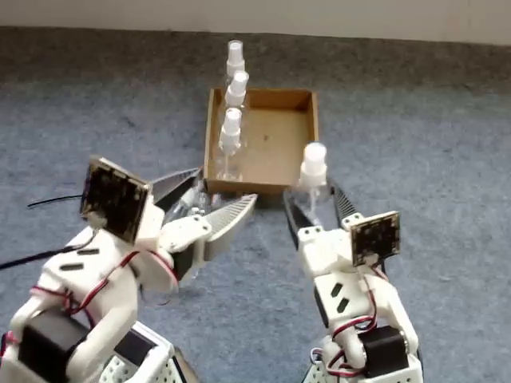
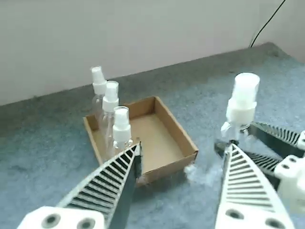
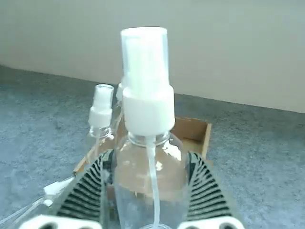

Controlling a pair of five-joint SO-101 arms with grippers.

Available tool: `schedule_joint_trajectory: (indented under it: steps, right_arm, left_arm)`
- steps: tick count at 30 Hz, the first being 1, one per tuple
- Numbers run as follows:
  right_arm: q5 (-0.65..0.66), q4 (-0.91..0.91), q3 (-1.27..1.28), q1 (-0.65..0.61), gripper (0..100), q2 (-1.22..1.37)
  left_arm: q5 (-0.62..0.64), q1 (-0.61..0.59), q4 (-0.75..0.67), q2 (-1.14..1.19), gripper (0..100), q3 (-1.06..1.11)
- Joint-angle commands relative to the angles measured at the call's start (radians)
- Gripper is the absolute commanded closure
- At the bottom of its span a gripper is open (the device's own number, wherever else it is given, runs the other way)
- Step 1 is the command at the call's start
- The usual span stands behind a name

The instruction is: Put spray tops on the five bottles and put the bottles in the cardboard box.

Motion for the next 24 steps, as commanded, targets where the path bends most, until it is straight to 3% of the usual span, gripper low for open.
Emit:
schedule_joint_trajectory:
  steps: [1, 5, 11, 17, 24]
  right_arm:
    - [-0.009, -0.070, -0.133, 0.054, 99.4, 0.131]
    - [-0.066, -0.070, -0.344, 0.053, 99.4, 0.401]
    - [-0.209, -0.035, -0.659, -0.002, 99.4, 0.713]
    - [-0.236, 0.122, -0.828, -0.209, 99.4, 0.774]
    - [-0.239, 0.140, -0.842, -0.311, 99.4, 0.774]
  left_arm:
    - [-0.121, -0.131, 0.032, -0.053, 74, 0.025]
    - [-0.250, -0.205, -0.014, -0.079, 74, 0.113]
    - [-0.258, -0.208, -0.130, -0.085, 73, 0.266]
    - [-0.255, -0.205, -0.149, -0.085, 73, 0.260]
    - [-0.255, -0.176, -0.143, -0.085, 70, 0.265]
